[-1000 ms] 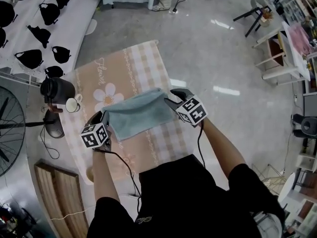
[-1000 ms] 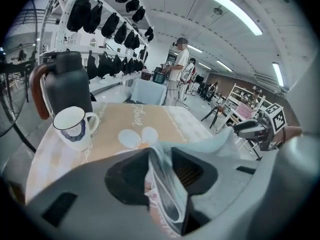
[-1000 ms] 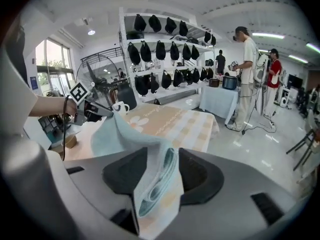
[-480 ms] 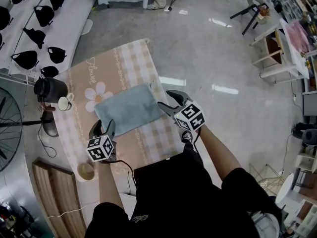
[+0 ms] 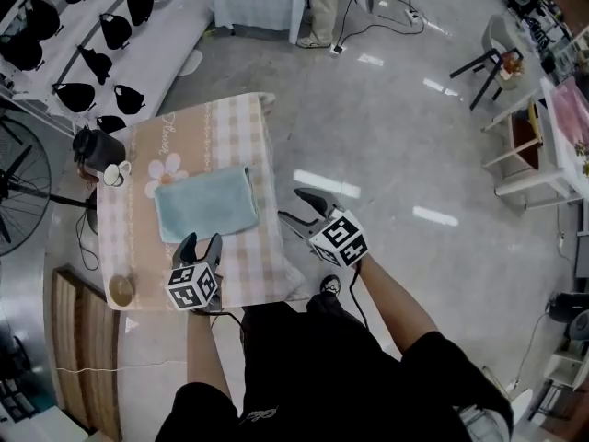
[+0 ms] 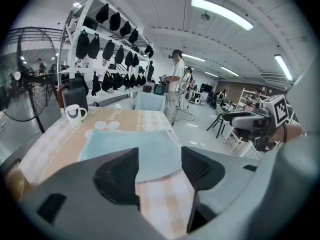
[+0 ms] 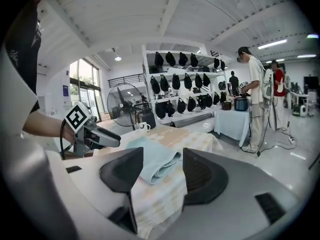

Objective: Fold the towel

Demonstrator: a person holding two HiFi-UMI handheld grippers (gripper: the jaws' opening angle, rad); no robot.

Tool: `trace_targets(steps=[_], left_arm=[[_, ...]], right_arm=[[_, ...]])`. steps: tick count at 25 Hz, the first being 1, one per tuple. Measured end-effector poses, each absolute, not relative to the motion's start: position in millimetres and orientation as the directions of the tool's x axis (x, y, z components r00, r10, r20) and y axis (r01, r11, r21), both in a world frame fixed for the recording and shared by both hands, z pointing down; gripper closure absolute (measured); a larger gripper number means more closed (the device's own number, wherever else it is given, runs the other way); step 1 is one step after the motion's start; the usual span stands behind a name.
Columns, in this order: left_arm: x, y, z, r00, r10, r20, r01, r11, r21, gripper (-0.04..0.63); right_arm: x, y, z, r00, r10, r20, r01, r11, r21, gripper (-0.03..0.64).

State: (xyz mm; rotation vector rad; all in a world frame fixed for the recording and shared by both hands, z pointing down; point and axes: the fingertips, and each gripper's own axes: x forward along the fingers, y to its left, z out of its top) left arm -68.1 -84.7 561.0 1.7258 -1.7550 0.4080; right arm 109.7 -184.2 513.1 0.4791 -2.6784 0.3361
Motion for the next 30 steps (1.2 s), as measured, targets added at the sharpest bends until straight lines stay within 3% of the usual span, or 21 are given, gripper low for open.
trace_targets(steps=[5,11,21,30], left_arm=[[-4.6,-66.5,554.9,0.026,-0.787,0.617,-0.969,0.132,0.209,0.347],[23.7,-73.6,559.4,0.011,-0.776,0.63,-0.981,0.114,0.158,0.347],[21.1,-125.5,630.3,0.139,-0.679,0.721,-0.988,-0.142,0.057,0.347],[18.0,-151.6,678.9,0.266,-0.579,0.771,-0.945,-0.316,0.088,0.347]], right_arm=[[141.0,-179.1,510.0,-0.887,-0.214,0.41,-0.298,0.942,-0.154,0.391],[123.0,-197.7,514.3,-0.891,-0.122,0.436,-0.205,0.968,-0.148,0.391],[18.5,-244.1,600.2,-0.728,0.112,0.676,0.021,0.99,-0.141,0.391],[-45.2,-270.4,666.0,-0.62,0.182,0.763,0.003,0.973,-0.23,0.391]])
